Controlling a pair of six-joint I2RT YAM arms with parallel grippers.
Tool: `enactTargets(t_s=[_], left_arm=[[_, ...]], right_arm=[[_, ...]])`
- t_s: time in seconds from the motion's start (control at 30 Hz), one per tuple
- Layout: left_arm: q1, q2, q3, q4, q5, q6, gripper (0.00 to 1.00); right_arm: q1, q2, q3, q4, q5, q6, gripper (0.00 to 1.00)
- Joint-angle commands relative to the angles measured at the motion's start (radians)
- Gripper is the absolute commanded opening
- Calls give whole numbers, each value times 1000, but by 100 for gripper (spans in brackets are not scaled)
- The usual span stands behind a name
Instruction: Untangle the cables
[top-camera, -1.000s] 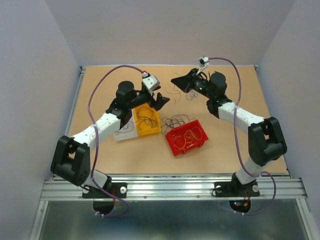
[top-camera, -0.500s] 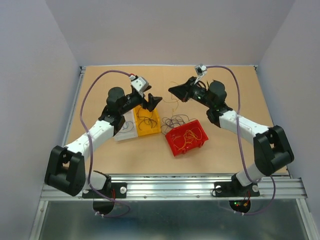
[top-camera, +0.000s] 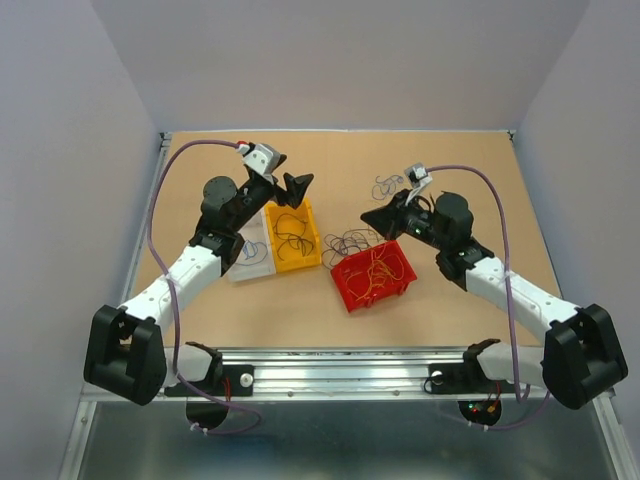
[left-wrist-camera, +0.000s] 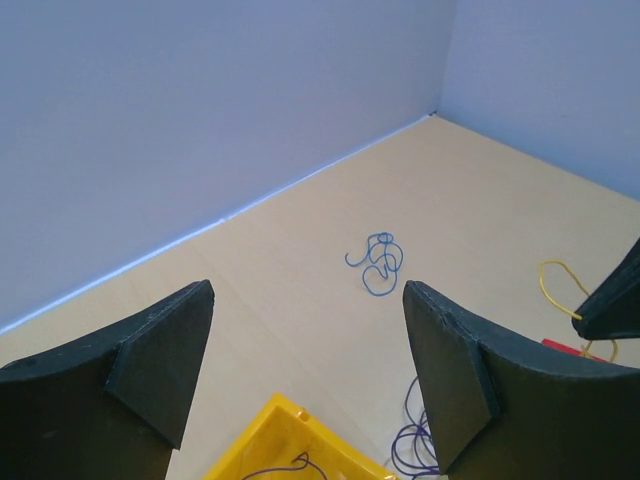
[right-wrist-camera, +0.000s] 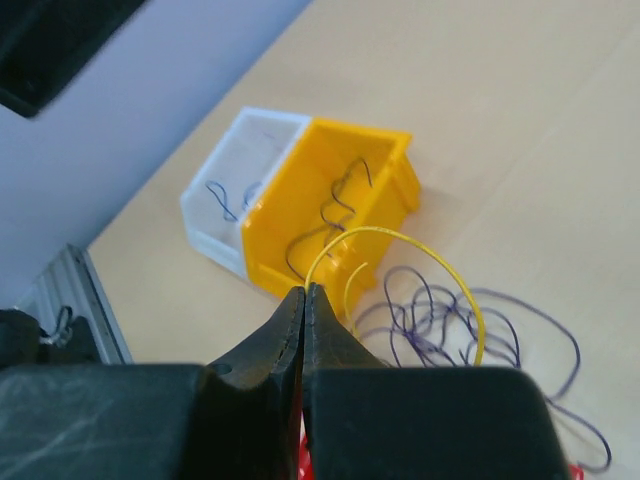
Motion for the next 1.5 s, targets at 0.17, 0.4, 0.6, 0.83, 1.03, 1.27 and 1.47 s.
enactTargets(t_s=[0.17, 0.4, 0.6, 0.83, 1.03, 1.27, 1.47], left_arm=[[1, 33, 41, 9, 51, -15, 87], [1, 43, 49, 2, 94, -15, 87], [1, 68, 66, -8, 120, -16, 86], [1, 73, 69, -13, 132, -15, 86], [1, 79, 74, -18, 138, -15, 86], [1, 93, 84, -27, 148, -13, 86], [-2, 102, 90, -34, 161, -4, 87]], right_arm=[[5, -88, -151, -106, -39, -167, 1], [6, -57, -128, -186, -54, -174, 0], [20, -79, -116, -336, 122, -177, 1], [67, -142, -137, -363, 115, -193, 1], [103, -102, -122, -379, 113, -217, 12], [123, -122, -117, -393, 153, -217, 43], [123, -235, -145, -392, 196, -199, 45]])
